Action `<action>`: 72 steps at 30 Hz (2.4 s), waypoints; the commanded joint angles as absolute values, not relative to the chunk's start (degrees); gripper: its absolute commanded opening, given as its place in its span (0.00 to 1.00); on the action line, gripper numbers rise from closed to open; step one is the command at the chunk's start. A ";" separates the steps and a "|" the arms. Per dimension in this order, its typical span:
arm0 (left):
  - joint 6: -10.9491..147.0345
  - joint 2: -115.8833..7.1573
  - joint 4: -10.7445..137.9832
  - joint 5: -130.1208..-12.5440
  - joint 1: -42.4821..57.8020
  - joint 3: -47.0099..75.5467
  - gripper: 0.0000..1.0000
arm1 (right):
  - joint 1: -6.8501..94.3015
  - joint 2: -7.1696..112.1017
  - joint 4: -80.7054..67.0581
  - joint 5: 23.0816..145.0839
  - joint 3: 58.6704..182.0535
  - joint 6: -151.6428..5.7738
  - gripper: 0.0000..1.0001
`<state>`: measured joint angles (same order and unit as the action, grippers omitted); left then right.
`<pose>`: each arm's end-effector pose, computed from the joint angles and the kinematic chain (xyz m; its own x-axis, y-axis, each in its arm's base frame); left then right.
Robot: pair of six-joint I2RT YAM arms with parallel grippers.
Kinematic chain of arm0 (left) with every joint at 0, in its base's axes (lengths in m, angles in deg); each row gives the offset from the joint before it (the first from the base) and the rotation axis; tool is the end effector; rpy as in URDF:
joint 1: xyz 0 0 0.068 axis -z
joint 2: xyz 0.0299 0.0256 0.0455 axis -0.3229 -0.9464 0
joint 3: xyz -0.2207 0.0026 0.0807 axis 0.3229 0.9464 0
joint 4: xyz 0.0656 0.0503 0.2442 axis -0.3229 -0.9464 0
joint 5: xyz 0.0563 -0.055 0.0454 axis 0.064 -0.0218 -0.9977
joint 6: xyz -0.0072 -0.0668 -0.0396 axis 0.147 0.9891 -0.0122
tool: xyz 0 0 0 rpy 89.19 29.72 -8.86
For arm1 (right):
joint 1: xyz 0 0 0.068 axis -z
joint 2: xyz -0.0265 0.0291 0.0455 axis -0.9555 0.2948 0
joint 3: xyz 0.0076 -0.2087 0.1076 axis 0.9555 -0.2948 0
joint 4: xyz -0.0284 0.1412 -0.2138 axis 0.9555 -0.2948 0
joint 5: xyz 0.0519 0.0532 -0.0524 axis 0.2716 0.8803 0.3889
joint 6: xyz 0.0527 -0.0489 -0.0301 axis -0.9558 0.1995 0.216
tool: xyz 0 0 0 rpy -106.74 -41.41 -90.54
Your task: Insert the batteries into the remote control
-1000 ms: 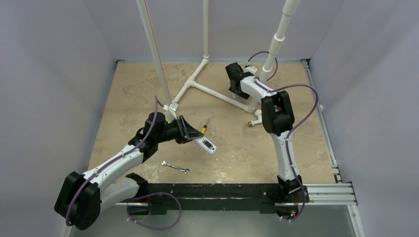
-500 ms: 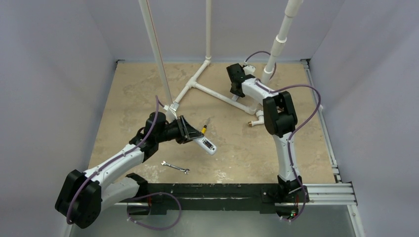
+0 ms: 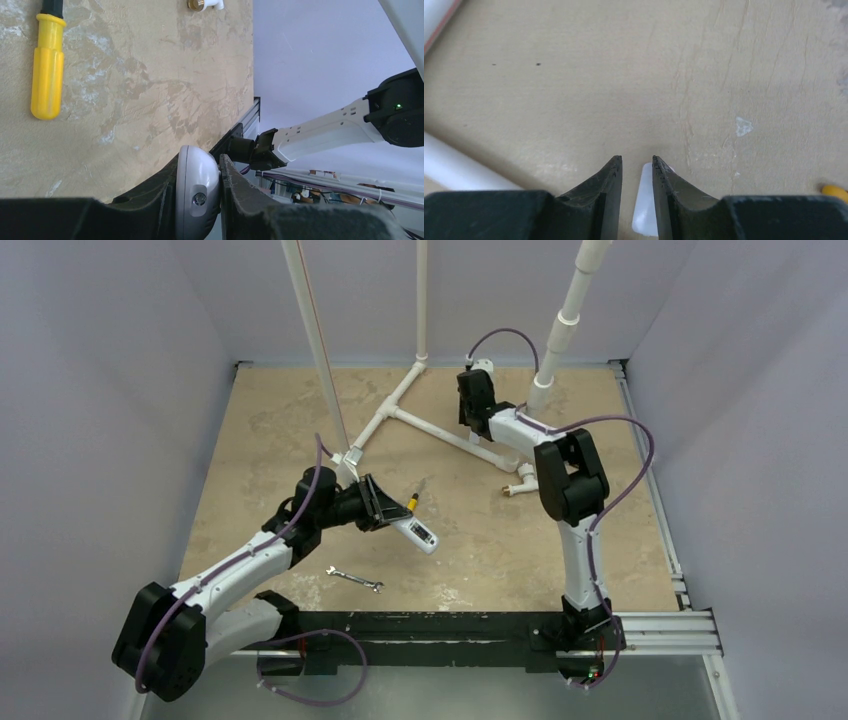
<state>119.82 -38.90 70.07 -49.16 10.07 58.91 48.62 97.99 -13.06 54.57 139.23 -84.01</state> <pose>0.2142 -0.1569 0.1762 -0.8937 -0.3869 -0.2270 0.0522 0.4129 -0.9093 0.4623 0.1808 0.1312 -0.5812 0.0511 -0.8122 0.0650 0.9978 0.0163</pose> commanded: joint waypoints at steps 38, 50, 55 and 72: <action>118.96 -39.25 72.70 -48.18 9.79 56.39 0.00 | 51.13 103.84 -37.96 58.04 153.73 -101.28 0.45; 118.76 -39.98 72.77 -47.95 9.81 56.03 0.00 | 52.02 107.13 -38.95 59.08 155.48 -100.73 0.51; 118.84 -39.87 72.77 -48.09 9.81 56.37 0.00 | 52.29 108.40 -39.14 60.29 156.30 -99.92 0.37; 118.60 -40.93 72.33 -48.46 9.81 55.27 0.00 | 52.29 100.44 -28.01 60.86 151.86 -88.88 0.09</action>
